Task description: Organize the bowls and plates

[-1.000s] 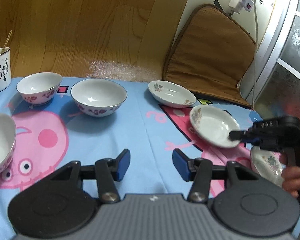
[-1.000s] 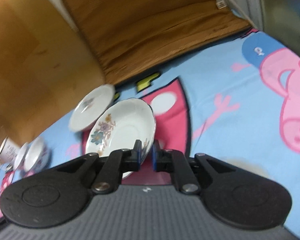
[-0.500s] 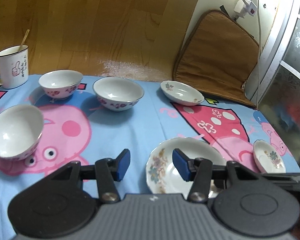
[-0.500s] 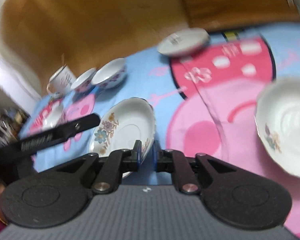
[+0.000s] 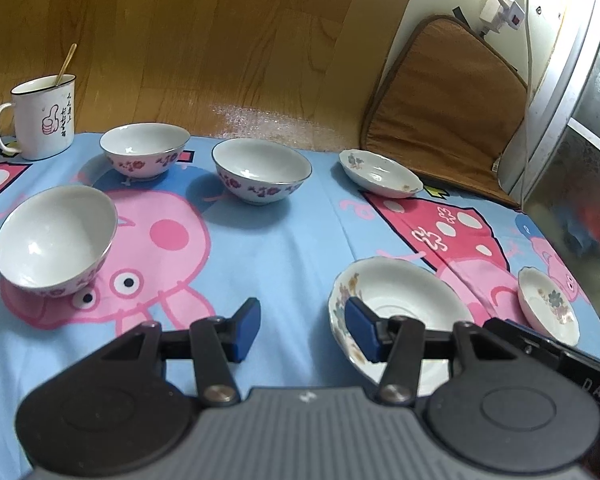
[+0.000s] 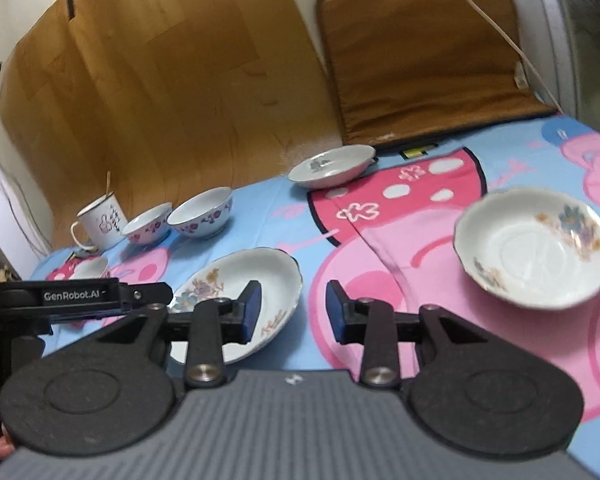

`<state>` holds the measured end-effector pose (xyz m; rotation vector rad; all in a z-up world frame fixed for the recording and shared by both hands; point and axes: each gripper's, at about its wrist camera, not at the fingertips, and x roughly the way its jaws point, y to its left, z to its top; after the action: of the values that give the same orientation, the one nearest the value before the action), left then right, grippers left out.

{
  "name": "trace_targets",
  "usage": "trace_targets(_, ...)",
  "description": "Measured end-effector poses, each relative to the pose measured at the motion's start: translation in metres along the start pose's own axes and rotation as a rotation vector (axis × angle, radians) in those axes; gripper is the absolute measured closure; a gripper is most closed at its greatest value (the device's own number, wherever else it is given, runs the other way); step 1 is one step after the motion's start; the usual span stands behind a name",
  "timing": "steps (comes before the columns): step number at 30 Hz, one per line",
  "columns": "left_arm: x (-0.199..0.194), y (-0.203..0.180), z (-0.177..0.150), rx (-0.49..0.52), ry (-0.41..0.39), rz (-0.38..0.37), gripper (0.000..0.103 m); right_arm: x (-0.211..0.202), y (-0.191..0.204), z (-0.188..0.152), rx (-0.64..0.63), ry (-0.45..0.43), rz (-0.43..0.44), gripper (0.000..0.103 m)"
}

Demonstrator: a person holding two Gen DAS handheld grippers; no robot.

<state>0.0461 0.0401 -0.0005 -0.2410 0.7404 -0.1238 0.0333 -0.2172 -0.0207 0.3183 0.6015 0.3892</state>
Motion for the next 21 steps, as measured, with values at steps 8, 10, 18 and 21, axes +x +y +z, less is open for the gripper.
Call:
trace_targets(8,0.0018,-0.0017,0.0,0.003,0.008,-0.01,0.055,-0.0004,-0.0034,-0.0004,0.024,-0.021,-0.016,0.064)
trace_targets(10,0.0028,-0.0024,0.0005,0.004,0.013,-0.014,0.055,-0.0028,-0.0037,-0.0013,0.024,-0.024,-0.014,0.064)
trace_targets(18,0.0066,-0.004,0.0012,0.009,0.028,-0.031,0.055,-0.0021,-0.007,-0.0041,0.048,-0.019,-0.016,0.064)
trace_targets(21,0.0082,-0.0034,0.0001,0.007,0.04,-0.038,0.055,-0.0037,-0.007,-0.0048,0.057,-0.018,-0.014,0.064)
